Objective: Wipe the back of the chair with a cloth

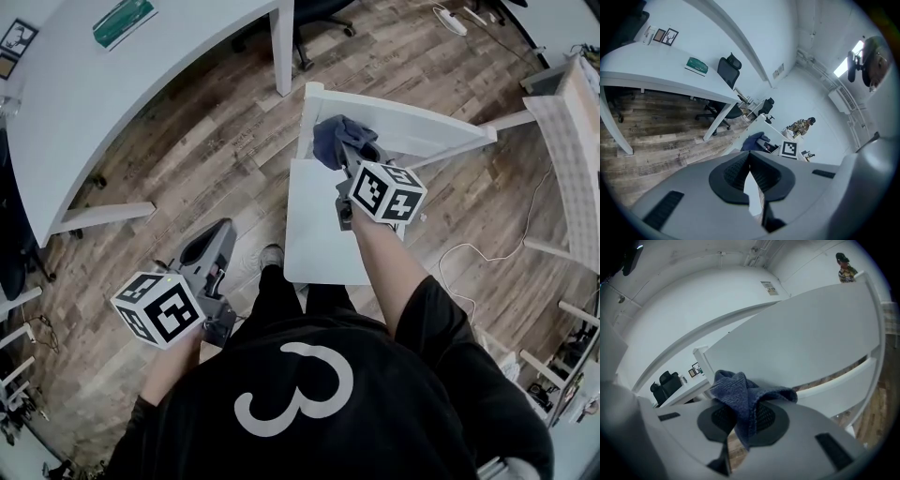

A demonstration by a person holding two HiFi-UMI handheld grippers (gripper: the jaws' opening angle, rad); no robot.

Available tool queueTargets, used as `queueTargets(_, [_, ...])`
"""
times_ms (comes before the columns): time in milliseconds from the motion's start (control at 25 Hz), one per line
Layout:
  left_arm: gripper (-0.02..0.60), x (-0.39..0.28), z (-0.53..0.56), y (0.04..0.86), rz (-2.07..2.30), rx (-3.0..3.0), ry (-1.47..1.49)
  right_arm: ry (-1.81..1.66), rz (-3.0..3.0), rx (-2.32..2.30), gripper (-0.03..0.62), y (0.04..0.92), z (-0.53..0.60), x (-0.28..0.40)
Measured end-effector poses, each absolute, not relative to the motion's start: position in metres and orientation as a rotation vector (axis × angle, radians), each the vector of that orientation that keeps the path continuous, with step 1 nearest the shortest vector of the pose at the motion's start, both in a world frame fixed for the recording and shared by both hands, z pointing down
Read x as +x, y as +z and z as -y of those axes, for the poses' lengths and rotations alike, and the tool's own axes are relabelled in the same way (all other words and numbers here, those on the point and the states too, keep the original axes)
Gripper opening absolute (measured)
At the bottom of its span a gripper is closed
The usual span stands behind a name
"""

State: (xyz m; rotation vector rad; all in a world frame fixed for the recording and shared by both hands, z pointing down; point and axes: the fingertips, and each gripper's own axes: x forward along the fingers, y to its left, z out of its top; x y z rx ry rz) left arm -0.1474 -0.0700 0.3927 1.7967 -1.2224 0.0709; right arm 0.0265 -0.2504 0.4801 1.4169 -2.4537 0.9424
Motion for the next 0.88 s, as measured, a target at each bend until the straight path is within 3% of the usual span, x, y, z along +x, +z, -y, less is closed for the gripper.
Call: queueTargets(880, [0.014, -0.02, 0.062, 0.395, 1.164, 1.845, 0.117, 0.991, 2.346, 1.617, 0.049, 0.488, 0.258, 0.206])
